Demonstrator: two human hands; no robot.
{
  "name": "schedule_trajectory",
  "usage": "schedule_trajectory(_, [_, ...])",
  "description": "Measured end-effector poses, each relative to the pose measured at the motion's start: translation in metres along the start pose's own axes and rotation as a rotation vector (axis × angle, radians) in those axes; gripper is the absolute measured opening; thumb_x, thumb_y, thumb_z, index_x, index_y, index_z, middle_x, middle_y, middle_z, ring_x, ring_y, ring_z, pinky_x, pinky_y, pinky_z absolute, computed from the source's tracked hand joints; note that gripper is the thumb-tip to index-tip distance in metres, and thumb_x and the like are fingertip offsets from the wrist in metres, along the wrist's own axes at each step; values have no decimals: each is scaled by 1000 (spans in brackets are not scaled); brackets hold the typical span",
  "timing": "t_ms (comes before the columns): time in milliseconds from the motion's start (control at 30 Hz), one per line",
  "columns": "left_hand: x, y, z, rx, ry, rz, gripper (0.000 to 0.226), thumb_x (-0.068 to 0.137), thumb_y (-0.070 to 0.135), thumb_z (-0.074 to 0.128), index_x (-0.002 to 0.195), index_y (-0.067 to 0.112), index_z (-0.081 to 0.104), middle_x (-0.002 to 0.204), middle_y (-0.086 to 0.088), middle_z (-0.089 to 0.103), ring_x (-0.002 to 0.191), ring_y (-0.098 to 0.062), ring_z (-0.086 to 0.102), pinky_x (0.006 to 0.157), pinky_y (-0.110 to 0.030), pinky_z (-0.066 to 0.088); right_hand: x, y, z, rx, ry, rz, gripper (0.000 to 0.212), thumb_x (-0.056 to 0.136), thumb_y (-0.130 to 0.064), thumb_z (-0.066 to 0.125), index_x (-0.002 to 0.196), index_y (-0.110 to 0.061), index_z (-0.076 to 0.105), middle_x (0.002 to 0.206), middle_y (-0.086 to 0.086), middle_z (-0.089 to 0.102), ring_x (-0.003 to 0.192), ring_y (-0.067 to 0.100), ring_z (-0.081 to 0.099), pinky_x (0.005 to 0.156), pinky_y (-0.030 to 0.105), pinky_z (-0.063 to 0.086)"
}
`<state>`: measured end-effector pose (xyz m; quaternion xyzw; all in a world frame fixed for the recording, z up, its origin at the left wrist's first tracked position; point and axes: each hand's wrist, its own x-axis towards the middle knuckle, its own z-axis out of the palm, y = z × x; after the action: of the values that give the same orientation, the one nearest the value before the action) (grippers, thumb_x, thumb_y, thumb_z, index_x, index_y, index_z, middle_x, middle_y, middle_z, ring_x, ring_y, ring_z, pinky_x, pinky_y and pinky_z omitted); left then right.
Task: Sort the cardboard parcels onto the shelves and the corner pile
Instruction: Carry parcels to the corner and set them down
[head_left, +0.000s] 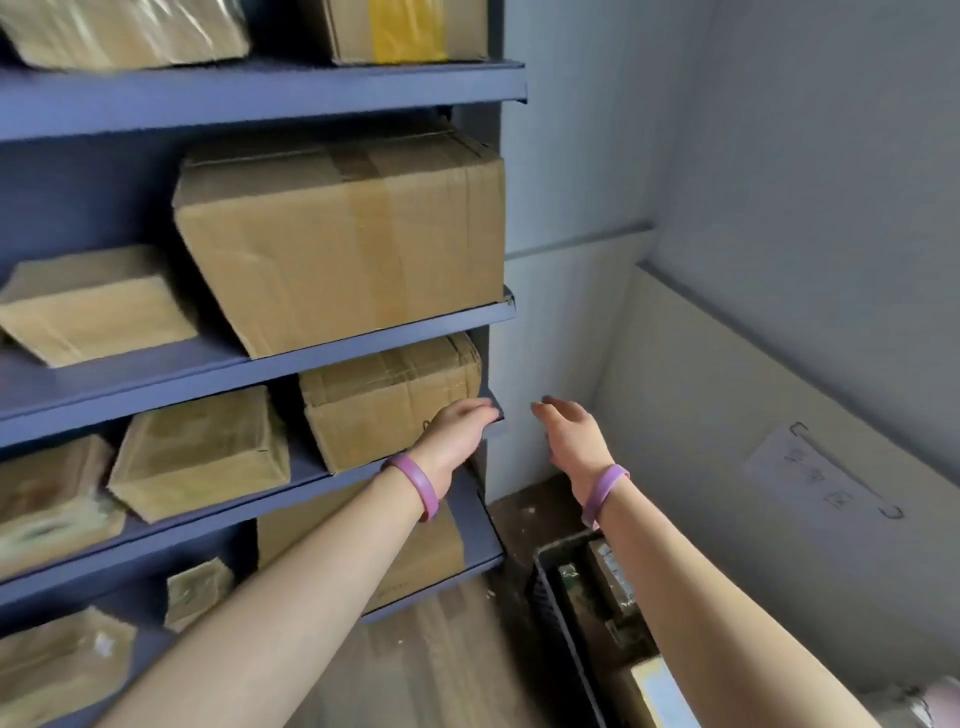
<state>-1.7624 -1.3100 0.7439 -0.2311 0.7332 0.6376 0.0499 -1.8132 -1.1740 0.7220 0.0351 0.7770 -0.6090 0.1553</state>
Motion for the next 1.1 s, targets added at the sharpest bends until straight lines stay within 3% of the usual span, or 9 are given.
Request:
schedule_trajectory(200, [-52, 6, -114, -76, 278, 57, 34, 98, 29, 55, 132, 25, 59, 134, 3, 59, 118, -15, 54, 89, -26, 35, -32, -67, 105, -46, -228, -167, 42, 99, -27, 54, 137, -10, 54, 135, 8, 57, 120, 22, 54, 107, 39, 44])
schedule_trajectory(367, [-113, -1, -220, -192, 487, 91, 36, 98, 26, 57, 134, 23, 58, 132, 0, 60, 122, -18, 54, 80, -27, 39, -84, -111, 208, -52, -427, -265, 41, 98, -27, 55, 136, -12, 55, 125, 2, 58, 108, 14, 51, 109, 39, 42])
schedule_trajectory(467, [-160, -18, -286, -234, 613, 114, 33, 96, 29, 59, 130, 28, 60, 134, 1, 60, 124, -18, 54, 91, -29, 38, -128, -128, 275, -45, -548, -306, 40, 97, -28, 56, 135, -13, 55, 126, 1, 58, 110, 14, 51, 108, 38, 41])
schedule_trajectory(600, [-233, -51, -369, -281, 769, 132, 38, 98, 29, 56, 136, 25, 56, 137, 2, 56, 127, -18, 50, 92, -30, 34, -198, -141, 366, -54, -696, -366, 40, 98, -29, 57, 134, -12, 55, 131, 1, 57, 114, 14, 50, 108, 39, 41])
schedule_trajectory(733, [-307, -90, -445, -347, 900, 138, 39, 100, 25, 54, 139, 21, 53, 130, 1, 57, 117, -16, 52, 84, -26, 38, -279, -144, 452, -46, -821, -386, 39, 97, -27, 58, 134, -14, 54, 126, 2, 57, 109, 15, 51, 94, 31, 42])
schedule_trajectory(967, [-430, -155, -555, -417, 1095, 134, 39, 99, 25, 56, 137, 21, 56, 136, -1, 57, 126, -20, 52, 91, -29, 35, -410, -143, 578, -64, -1003, -424, 43, 99, -24, 57, 139, -11, 51, 131, 3, 56, 114, 17, 53, 105, 33, 42])
schedule_trajectory(1100, [-492, -190, -602, -457, 1215, 96, 36, 97, 29, 58, 133, 24, 59, 133, -1, 58, 122, -20, 53, 91, -31, 37, -480, -141, 634, -98, -1113, -455, 27, 98, -24, 56, 124, -17, 59, 123, 2, 61, 118, 21, 56, 110, 43, 41])
